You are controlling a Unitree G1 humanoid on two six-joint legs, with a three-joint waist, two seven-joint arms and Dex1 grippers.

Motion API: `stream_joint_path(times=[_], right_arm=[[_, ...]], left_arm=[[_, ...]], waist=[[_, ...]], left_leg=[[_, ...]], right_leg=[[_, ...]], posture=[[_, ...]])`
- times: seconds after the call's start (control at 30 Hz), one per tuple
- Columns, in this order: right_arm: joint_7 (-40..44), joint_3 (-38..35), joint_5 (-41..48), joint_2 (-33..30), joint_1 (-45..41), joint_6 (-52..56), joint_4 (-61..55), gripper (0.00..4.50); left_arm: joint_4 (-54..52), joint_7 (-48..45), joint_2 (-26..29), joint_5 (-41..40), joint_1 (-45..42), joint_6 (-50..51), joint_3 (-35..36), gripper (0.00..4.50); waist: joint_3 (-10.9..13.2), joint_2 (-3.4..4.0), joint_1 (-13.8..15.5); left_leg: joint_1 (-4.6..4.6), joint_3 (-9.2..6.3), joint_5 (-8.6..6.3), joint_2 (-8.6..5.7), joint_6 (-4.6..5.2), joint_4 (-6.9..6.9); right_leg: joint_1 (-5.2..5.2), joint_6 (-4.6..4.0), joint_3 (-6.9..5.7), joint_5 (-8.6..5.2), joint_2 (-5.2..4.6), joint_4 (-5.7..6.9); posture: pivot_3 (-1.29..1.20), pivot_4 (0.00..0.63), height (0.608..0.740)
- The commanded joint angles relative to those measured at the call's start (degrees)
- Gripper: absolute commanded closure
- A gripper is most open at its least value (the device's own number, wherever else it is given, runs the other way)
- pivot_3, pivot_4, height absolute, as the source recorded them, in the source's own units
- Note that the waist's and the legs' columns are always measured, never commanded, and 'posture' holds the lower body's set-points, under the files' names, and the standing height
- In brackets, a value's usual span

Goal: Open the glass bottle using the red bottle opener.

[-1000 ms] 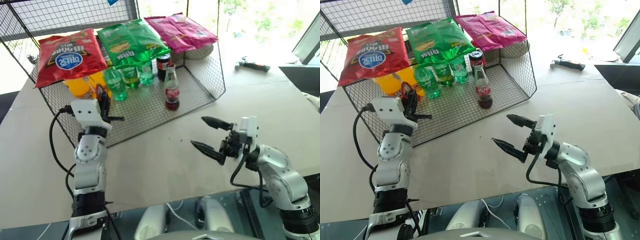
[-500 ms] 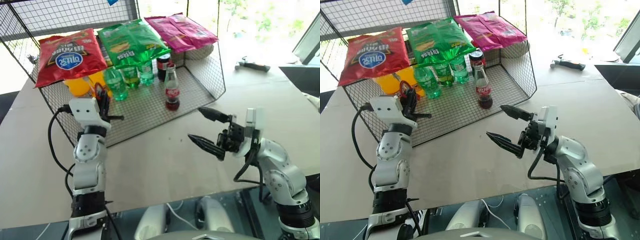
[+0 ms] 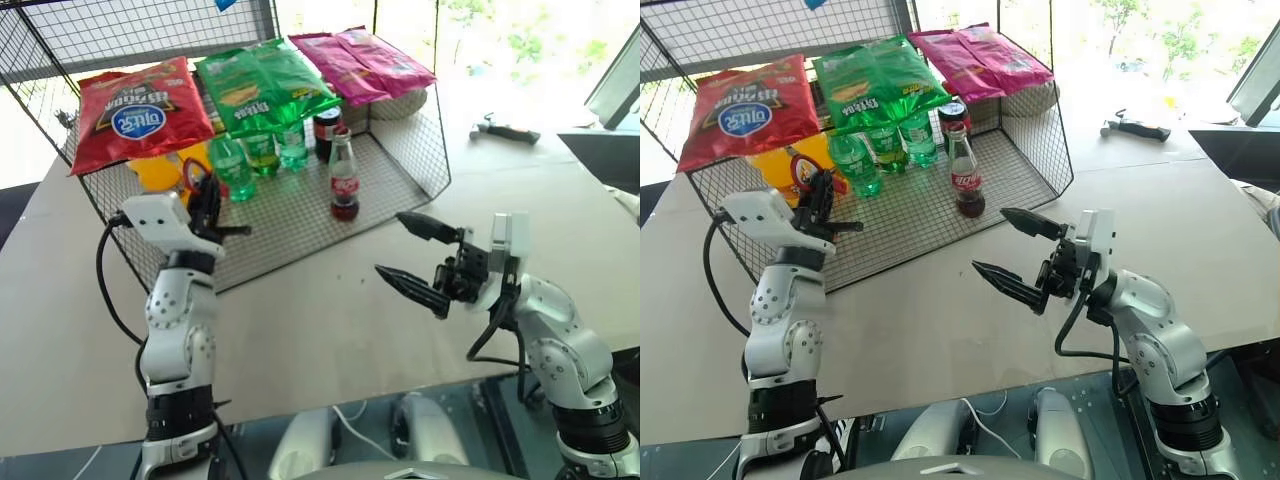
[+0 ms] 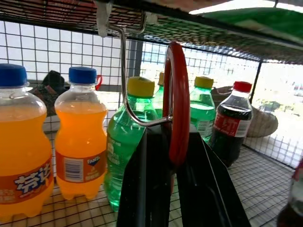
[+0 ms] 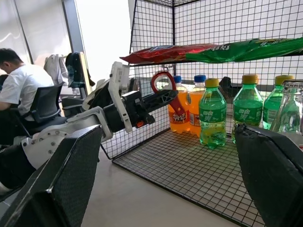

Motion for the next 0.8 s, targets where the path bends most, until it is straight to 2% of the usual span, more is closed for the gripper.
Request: stream_joint_path(times=[0.03,0.3,0.43,0.63,0.8], right_arm=[[0.07,-0.42,0.02,0.2,-0.95,-1.22,-0.98,0.0],[-1.99,-0.48,-2.86,-0.05,-1.71,-0.87,0.69,0.0],[-6.34,0.47,-6.31,-1.74,-3.51,4.07,1.49,0.0],[-10.24,1.8,-4.33,-6.5,-8.35,21.32,2.12,0.0],[-6.51,0.19,7.36,-8.9,-13.72,36.02,2.65,0.0]], left_arm=[[-3.97,-1.21,-0.99,-6.33,0.19,2.19,1.19,4.47],[-7.33,-7.13,-3.46,-20.36,3.25,11.2,-2.2,4.47],[-9.49,-11.87,-3.03,-31.58,4.69,19.97,-4.98,4.47],[-8.72,-18.37,0.88,-44.32,5.05,32.47,-7.51,4.47],[-6.44,-22.14,4.13,-47.72,3.3,38.02,-8.33,4.47]], waist=[[0.0,0.0,-0.02],[0.0,-0.01,-0.03],[0.0,-0.01,-0.05],[0.0,-0.01,-0.16],[0.0,0.0,-0.17]], left_leg=[[0.01,0.0,0.0,0.0,0.0,0.0],[0.04,0.01,0.01,-0.01,0.0,0.01],[0.04,0.04,0.01,-0.03,0.0,0.03],[0.08,0.04,0.03,-0.01,-0.02,0.04],[0.09,0.04,0.03,0.0,-0.01,0.04]], right_leg=[[0.0,0.0,0.0,0.0,0.0,0.01],[0.0,-0.01,0.03,-0.01,0.03,0.06],[0.01,-0.01,0.09,-0.02,0.04,0.08],[0.0,-0.04,0.15,-0.03,0.13,0.11],[0.01,-0.13,0.16,-0.08,0.16,0.1]], posture=[[0.0,0.15,0.735],[0.0,0.15,0.735],[0.0,0.15,0.735],[0.0,0.15,0.735],[0.0,0.15,0.735]])
